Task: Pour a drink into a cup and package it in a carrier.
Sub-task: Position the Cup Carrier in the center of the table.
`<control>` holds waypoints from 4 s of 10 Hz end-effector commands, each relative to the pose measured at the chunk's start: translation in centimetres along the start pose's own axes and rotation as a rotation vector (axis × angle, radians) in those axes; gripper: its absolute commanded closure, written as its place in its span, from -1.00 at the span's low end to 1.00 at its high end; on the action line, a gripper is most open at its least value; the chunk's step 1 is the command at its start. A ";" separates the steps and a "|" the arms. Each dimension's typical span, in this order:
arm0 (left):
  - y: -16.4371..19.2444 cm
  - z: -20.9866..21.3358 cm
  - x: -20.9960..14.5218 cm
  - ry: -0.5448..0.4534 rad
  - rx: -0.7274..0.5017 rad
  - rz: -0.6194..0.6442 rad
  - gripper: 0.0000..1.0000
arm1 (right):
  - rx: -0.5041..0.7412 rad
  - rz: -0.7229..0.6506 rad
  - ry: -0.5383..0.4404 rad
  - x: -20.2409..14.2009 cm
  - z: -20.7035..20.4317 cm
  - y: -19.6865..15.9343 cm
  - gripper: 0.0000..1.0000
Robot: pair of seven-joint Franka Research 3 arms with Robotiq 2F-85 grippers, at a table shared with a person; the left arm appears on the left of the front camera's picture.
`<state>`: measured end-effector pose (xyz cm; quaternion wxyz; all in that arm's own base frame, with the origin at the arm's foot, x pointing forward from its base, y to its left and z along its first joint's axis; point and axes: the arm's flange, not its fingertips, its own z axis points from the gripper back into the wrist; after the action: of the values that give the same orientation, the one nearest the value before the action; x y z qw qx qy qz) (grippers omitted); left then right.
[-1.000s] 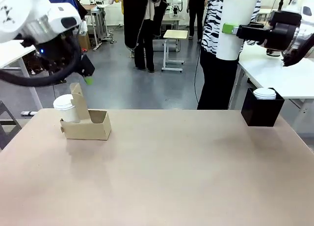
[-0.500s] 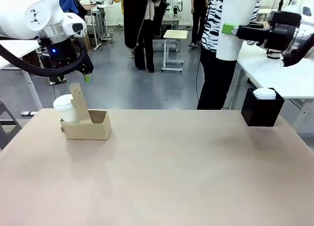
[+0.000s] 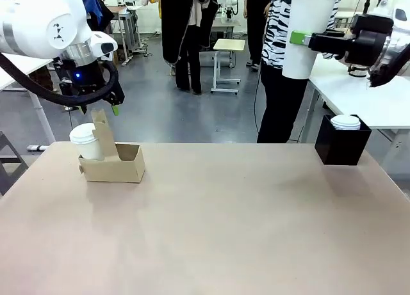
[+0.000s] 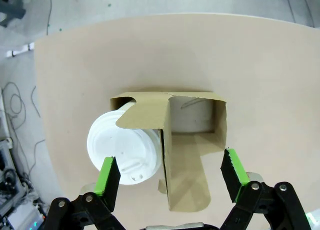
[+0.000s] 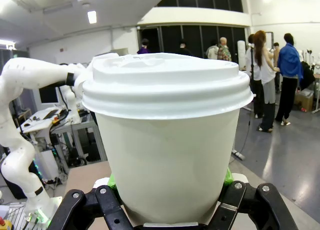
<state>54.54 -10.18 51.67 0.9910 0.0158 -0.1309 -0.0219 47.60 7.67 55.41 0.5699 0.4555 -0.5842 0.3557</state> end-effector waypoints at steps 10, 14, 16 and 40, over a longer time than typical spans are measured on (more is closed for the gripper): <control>0.0 -1.2 0.5 0.042 0.006 0.021 1.00 | 0.001 0.004 -0.002 0.3 -0.1 0.2 -0.60; 0.0 -1.5 0.3 0.032 0.000 0.001 1.00 | 0.001 0.004 -0.002 0.3 -0.1 0.2 -0.60; -0.2 -1.5 0.4 0.030 -0.001 0.010 0.96 | 0.001 0.004 -0.002 0.3 -0.1 0.2 -0.60; -29.2 2.0 -8.7 0.098 -0.006 0.091 0.96 | 0.001 0.004 -0.002 0.3 -0.1 0.2 -0.60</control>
<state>44.40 -39.30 50.23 0.9964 0.0098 -0.0798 0.0268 47.59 7.65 55.43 0.5702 0.4546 -0.5844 0.3559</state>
